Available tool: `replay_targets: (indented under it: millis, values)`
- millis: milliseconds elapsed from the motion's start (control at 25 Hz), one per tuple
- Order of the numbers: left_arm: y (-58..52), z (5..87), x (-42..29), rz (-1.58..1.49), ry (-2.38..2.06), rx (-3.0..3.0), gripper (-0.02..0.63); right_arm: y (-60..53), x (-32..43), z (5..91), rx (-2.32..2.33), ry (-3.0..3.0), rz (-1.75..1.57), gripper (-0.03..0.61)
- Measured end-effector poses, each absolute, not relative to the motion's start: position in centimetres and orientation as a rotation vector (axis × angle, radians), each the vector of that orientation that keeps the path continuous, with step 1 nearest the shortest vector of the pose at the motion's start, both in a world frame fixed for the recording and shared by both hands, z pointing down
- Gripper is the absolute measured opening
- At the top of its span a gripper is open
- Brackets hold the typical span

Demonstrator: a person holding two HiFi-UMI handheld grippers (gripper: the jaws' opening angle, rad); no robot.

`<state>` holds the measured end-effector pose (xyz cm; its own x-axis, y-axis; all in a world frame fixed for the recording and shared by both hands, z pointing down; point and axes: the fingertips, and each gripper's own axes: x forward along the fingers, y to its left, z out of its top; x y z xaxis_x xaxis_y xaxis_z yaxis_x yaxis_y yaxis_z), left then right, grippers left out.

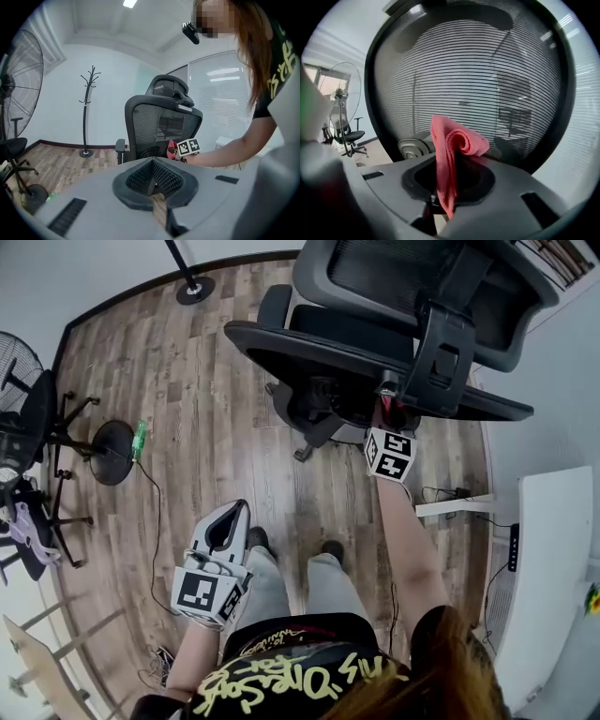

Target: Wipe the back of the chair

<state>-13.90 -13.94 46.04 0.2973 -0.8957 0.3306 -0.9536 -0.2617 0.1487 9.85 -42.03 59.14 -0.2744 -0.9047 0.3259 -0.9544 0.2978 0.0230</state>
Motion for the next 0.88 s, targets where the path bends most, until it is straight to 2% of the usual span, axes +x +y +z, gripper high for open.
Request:
replay_targets:
  millis: [360, 880]
  values:
    - [-13.3, 46.4, -16.4, 0.237, -1.691, 2.223, -0.008, -42.4, 6.9, 59.2, 1.723, -2.21, 0.384, 0.061]
    - [-13.0, 46.3, -19.8, 0.219, -1.704, 2.211, -0.007, -42.0, -1.4, 59.5, 1.54, -2.232, 0.336, 0.061]
